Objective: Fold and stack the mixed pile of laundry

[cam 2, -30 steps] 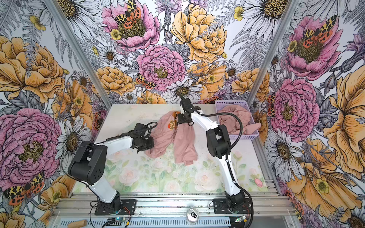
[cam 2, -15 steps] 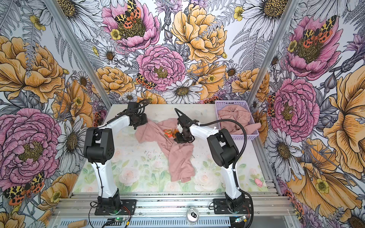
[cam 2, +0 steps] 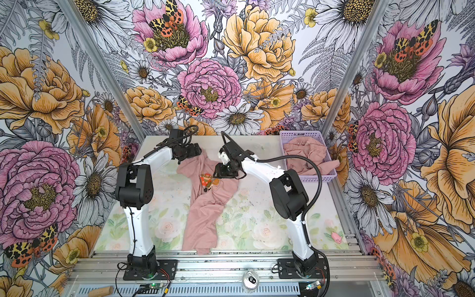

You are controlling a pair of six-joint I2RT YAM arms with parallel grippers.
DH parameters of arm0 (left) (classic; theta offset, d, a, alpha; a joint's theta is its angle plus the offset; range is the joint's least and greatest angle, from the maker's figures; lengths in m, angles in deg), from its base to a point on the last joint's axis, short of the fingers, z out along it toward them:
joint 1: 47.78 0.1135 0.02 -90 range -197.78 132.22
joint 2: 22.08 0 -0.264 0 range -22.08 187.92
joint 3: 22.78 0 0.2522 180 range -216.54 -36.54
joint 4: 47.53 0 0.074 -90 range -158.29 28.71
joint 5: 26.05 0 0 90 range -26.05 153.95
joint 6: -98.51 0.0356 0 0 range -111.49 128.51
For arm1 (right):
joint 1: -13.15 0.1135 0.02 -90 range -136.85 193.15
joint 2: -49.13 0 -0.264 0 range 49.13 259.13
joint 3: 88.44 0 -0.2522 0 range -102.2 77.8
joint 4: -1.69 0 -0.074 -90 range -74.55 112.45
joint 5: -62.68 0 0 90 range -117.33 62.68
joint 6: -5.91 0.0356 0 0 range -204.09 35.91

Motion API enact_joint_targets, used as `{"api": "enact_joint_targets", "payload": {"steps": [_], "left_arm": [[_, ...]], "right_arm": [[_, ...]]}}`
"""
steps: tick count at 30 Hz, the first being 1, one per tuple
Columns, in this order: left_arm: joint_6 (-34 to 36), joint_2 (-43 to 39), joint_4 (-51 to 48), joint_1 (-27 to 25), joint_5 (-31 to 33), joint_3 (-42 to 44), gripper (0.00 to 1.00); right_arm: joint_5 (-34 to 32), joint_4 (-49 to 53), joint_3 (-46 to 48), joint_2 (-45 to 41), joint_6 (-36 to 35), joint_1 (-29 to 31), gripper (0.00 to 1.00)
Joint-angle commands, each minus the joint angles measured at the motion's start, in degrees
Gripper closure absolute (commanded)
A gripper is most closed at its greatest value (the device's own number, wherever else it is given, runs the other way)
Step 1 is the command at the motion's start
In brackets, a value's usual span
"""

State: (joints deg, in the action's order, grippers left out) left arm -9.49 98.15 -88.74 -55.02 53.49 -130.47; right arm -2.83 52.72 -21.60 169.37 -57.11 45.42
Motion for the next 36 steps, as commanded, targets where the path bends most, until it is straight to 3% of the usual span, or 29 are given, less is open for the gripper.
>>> {"api": "enact_joint_targets", "payload": {"steps": [1, 5, 11, 18, 23, 26, 31, 34, 36], "left_arm": [[-0.8, -9.1, 0.9, 0.3, -2.0, 5.6, 0.01], [-2.8, -18.8, 0.9, -1.9, -1.4, 15.9, 0.01], [-7.9, -30.5, -1.3, -10.4, -1.4, 32.4, 0.01], [-15.4, -42.3, -3.0, -20.7, 0.2, 46.9, 0.02], [-20.2, -45.1, -4.2, -25.9, -0.2, 53.0, 0.08], [-20.8, -43.6, -4.2, -28.7, -0.2, 53.7, 0.21], [-18.6, -40.6, -4.2, -28.1, 2.8, 52.7, 0.66], [-15.7, -39.1, -4.3, -25.0, 5.3, 50.5, 0.92], [-12.1, -37.1, -4.5, -22.4, 7.1, 47.8, 1.0]], "right_arm": [[-3.9, 4.1, -5.0, 2.1, -5.9, -0.9, 0.44], [-8.7, 6.3, -13.5, 9.6, -9.4, -1.2, 0.39], [-11.9, 10.4, -26.9, 19.1, -11.9, -1.4, 0.35], [-11.7, 11.6, -28.7, 22.7, -13.7, -1.5, 0.34], [-15.0, 11.7, -28.6, 24.3, -14.3, -1.5, 0.48], [-16.8, 11.7, -28.6, 25.1, -14.1, -1.8, 0.65], [-19.1, 11.6, -25.9, 23.6, -13.5, -3.1, 1.0], [-21.1, 11.4, -21.8, 20.6, -13.3, -4.4, 1.0], [-22.0, 11.2, -17.9, 18.0, -13.3, -5.7, 1.0]]}}
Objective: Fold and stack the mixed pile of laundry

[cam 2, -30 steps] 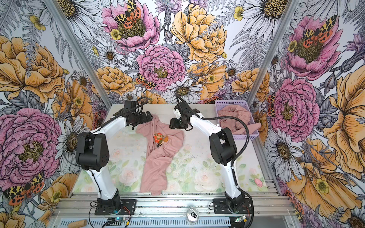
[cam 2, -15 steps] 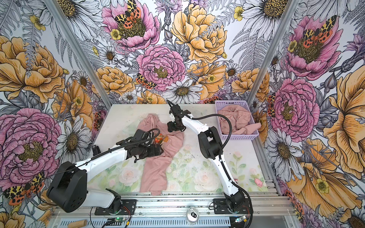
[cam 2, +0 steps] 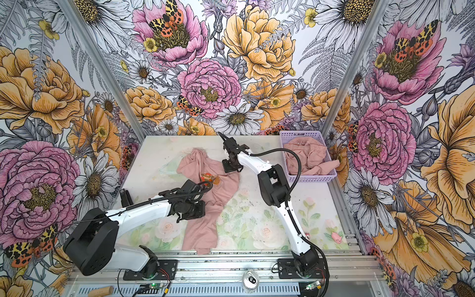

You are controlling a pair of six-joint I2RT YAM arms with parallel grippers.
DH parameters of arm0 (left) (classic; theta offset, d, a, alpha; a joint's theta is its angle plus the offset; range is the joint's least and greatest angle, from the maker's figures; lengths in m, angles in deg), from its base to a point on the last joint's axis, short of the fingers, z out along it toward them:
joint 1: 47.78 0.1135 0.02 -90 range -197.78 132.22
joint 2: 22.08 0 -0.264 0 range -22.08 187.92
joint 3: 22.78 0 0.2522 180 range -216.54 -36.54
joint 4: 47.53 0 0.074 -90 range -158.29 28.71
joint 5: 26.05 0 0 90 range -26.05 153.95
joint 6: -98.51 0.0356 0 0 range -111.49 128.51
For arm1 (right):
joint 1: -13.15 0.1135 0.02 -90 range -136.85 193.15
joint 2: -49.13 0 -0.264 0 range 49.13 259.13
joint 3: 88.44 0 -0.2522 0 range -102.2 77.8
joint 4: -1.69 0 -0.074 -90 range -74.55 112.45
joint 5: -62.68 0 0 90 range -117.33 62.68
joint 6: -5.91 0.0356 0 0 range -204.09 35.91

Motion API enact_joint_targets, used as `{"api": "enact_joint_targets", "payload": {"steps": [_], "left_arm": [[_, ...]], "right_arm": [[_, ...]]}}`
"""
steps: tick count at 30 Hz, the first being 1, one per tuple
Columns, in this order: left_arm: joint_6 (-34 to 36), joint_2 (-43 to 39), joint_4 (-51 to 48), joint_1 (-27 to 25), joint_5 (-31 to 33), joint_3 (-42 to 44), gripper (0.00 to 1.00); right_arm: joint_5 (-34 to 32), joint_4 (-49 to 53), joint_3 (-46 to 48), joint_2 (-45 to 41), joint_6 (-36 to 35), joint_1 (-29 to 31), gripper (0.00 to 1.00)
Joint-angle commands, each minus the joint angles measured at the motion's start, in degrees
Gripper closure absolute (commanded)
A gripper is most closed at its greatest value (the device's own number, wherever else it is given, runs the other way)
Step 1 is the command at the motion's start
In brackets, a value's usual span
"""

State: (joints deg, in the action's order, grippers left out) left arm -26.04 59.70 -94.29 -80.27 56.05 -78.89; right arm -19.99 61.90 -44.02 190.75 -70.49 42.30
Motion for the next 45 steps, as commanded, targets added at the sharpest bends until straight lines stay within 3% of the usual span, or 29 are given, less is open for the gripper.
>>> {"api": "enact_joint_targets", "payload": {"steps": [1, 6, 12, 16, 19, 26, 36, 40, 45], "left_arm": [[6.1, 2.6, 1.0, 4.2, 5.2, -5.3, 1.0], [14.6, 11.3, 1.0, 10.0, 7.7, -16.3, 1.0], [22.7, 20.6, -0.4, 12.8, 10.9, -30.4, 1.0], [26.3, 24.2, -2.5, 13.7, 12.5, -37.5, 1.0], [27.6, 21.2, -4.0, 13.7, 12.0, -38.7, 1.0], [27.6, 7.6, -7.3, 12.8, 12.7, -30.6, 1.0], [27.2, -13.4, -14.2, 14.6, 16.6, -27.8, 1.0], [27.0, -15.0, -14.6, 16.6, 14.5, -27.8, 1.0], [28.0, -8.1, -10.5, 20.3, 9.3, -29.3, 1.0]], "right_arm": [[-5.2, 1.7, 6.4, -4.7, 0.2, -3.1, 1.0], [-7.5, -1.4, 21.3, -14.3, 2.3, -6.0, 1.0], [-5.8, -5.5, 43.0, -29.6, 10.2, -7.1, 1.0], [-3.8, -7.8, 54.6, -40.3, 16.8, -5.1, 1.0], [-4.9, -8.0, 58.6, -48.3, 20.2, -4.5, 1.0], [-5.2, -4.6, 53.9, -58.0, 21.5, -7.7, 1.0], [-7.2, 12.9, 43.7, -73.0, 20.8, -9.2, 1.0], [-9.7, 17.1, 38.0, -74.7, 19.1, -11.7, 1.0], [-11.5, 10.5, 31.2, -64.8, 13.3, -14.8, 1.0]]}}
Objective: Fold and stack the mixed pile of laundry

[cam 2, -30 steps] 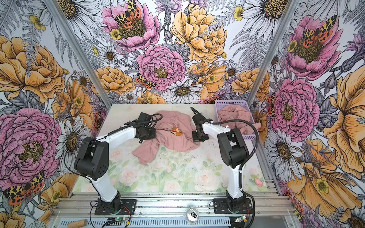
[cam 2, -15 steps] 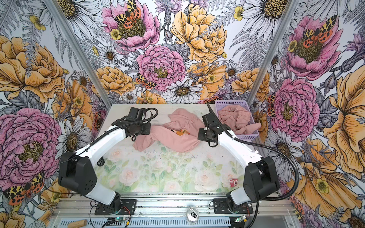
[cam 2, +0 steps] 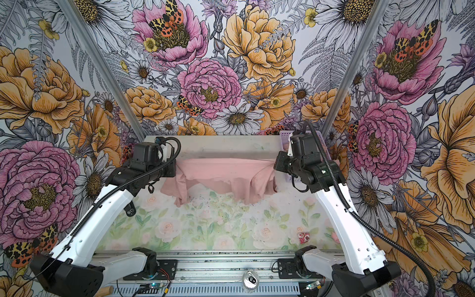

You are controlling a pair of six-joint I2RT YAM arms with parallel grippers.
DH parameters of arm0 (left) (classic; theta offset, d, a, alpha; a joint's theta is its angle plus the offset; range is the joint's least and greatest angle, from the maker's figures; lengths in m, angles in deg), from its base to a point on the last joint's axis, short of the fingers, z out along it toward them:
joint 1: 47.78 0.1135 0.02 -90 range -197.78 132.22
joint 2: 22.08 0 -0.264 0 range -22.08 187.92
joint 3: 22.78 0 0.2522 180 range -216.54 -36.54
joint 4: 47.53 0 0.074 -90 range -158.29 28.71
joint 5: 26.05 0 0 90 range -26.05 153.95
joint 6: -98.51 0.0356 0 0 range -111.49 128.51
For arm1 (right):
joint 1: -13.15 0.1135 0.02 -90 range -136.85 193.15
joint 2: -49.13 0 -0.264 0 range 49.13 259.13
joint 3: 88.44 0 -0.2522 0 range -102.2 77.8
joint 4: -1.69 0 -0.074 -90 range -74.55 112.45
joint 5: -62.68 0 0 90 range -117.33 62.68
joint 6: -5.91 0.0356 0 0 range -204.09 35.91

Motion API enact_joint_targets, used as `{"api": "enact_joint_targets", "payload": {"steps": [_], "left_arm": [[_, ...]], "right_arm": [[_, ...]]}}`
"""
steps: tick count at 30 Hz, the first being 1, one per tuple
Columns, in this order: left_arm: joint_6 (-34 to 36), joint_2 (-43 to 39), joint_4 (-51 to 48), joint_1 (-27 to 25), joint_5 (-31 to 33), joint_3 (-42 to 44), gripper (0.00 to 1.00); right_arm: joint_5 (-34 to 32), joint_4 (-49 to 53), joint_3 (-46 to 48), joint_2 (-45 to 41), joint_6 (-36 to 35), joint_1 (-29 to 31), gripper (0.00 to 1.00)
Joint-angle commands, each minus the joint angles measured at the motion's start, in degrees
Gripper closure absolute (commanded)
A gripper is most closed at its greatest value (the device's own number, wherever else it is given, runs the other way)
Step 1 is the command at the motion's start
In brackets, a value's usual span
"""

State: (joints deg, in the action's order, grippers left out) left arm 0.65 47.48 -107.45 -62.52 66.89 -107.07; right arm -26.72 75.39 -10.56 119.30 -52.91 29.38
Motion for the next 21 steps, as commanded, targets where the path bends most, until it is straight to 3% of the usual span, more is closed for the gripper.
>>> {"api": "enact_joint_targets", "payload": {"steps": [1, 7, 8, 10, 14, 17, 21], "left_arm": [[1.8, 6.1, 3.9, 2.9, -2.2, -1.6, 1.0], [4.0, 18.8, 6.4, 3.4, -4.6, -2.7, 1.0], [4.0, 20.9, 6.9, 3.5, -4.9, -2.3, 1.0], [3.6, 24.2, 7.5, 3.9, -5.2, -2.1, 1.0], [2.4, 26.9, 8.2, 4.2, -3.2, -1.3, 1.0], [1.4, 27.1, 9.2, 4.8, -2.6, -0.5, 1.0], [0.9, 27.6, 9.4, 5.2, -2.5, -0.4, 0.83]], "right_arm": [[-4.2, -4.9, -3.5, 9.3, -5.0, -2.4, 1.0], [-1.5, -8.6, -12.6, 29.3, -9.5, -3.7, 1.0], [-1.1, -8.4, -14.4, 32.6, -9.9, -4.0, 0.95], [-0.4, -8.1, -16.1, 36.2, -9.4, -4.0, 0.72], [1.2, -8.5, -9.6, 32.6, -7.5, -1.5, 0.57], [5.3, -10.3, 1.0, 27.6, -4.1, 0.7, 0.56], [13.6, -18.2, 16.2, 22.4, 4.2, 4.1, 0.57]]}}
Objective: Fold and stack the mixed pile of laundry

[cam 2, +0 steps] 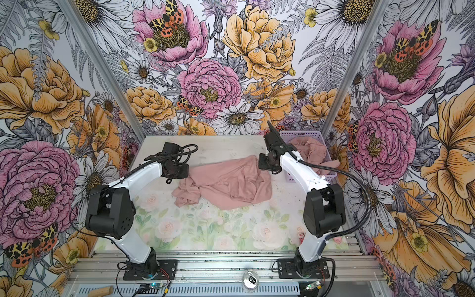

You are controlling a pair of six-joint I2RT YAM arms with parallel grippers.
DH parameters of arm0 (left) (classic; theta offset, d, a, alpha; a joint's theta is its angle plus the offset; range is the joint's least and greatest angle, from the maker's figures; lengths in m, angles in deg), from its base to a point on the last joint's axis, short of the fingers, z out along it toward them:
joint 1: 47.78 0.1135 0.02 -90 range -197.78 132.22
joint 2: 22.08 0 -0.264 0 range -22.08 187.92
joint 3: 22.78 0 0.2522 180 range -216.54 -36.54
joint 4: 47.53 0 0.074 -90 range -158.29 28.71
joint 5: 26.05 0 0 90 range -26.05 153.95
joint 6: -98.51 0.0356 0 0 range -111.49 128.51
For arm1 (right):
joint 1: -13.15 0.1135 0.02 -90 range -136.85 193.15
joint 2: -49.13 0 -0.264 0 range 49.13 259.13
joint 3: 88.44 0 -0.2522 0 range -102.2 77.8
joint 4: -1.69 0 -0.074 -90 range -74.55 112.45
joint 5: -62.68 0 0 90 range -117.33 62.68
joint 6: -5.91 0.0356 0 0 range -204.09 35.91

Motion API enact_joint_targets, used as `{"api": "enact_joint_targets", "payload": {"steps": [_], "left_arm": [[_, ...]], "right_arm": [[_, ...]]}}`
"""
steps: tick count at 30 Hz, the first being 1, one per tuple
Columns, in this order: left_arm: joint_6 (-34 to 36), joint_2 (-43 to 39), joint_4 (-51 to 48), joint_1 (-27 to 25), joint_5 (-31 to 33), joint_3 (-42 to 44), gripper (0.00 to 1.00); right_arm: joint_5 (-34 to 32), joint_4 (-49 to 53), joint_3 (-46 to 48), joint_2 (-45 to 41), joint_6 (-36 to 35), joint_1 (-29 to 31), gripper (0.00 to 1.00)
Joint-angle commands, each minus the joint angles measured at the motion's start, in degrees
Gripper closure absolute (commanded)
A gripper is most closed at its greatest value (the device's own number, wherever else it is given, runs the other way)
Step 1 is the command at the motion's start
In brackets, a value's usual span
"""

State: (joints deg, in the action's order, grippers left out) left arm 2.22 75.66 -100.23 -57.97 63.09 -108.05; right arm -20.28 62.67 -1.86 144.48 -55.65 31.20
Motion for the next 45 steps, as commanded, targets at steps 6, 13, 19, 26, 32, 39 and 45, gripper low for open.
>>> {"api": "enact_joint_targets", "payload": {"steps": [6, 13, 19, 26, 32, 39, 45], "left_arm": [[-1.4, -2.3, 2.0, 0.9, 1.6, 1.5, 0.62], [-2.3, -6.6, 2.0, 1.2, 1.6, 4.0, 0.55], [-3.1, -9.2, 2.0, 1.9, 1.5, 5.5, 0.53], [-3.5, -11.7, 1.9, 3.1, 0.6, 6.9, 0.5], [-4.0, -13.0, 1.9, 3.8, -0.1, 8.3, 0.5], [-4.2, -13.9, 1.9, 4.0, 0.0, 9.4, 0.5], [-4.9, -15.4, 1.2, 4.3, -0.8, 10.4, 0.49]], "right_arm": [[9.3, -11.4, 18.5, -4.6, 15.3, 7.3, 0.57], [9.2, -13.7, 21.7, -4.1, 18.0, 7.9, 0.6], [7.6, -13.9, 21.9, -2.6, 18.0, 7.9, 0.66], [7.3, -14.1, 21.8, -1.4, 17.7, 7.9, 0.77], [7.0, -14.1, 22.5, -0.8, 17.6, 7.9, 0.72], [6.5, -14.1, 22.6, -0.5, 17.5, 7.9, 0.84], [5.7, -12.9, 22.8, -5.3, 18.5, 7.8, 1.0]]}}
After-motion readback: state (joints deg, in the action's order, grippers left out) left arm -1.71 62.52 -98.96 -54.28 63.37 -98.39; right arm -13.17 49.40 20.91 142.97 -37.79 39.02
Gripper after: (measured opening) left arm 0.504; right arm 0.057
